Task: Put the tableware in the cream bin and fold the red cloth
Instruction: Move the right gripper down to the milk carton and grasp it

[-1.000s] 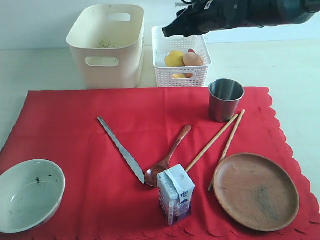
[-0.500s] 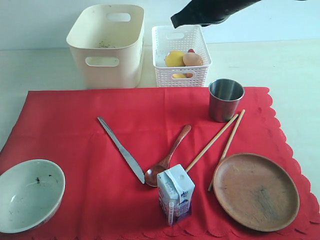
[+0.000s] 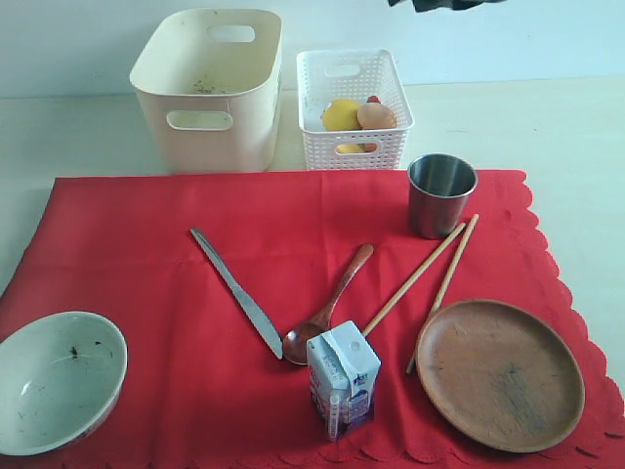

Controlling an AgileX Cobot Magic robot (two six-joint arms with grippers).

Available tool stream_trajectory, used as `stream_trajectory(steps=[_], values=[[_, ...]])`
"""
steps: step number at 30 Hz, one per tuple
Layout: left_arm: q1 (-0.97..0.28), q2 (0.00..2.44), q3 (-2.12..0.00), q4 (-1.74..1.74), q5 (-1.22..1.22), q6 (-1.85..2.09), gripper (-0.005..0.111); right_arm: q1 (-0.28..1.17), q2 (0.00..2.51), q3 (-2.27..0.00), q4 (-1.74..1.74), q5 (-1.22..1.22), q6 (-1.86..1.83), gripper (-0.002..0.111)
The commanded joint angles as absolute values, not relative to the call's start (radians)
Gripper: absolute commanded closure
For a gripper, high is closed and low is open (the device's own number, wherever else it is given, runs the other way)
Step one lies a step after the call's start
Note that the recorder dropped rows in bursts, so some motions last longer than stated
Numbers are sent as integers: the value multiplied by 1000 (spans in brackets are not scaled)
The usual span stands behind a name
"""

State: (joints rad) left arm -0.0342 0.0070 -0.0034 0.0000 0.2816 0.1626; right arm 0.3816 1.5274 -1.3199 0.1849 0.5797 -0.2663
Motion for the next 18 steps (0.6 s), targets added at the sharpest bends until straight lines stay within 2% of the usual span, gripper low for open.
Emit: stream_trajectory(steps=[1,12,18], values=[[-32,0,0,0,275,157,107,378,1398,-1259,247,617,-259,108],[-32,0,0,0,275,157,107,396,1093,-912,524,555,-375,108],[-32,0,0,0,275,157,107,518,996,-662,725,446,-536,108]])
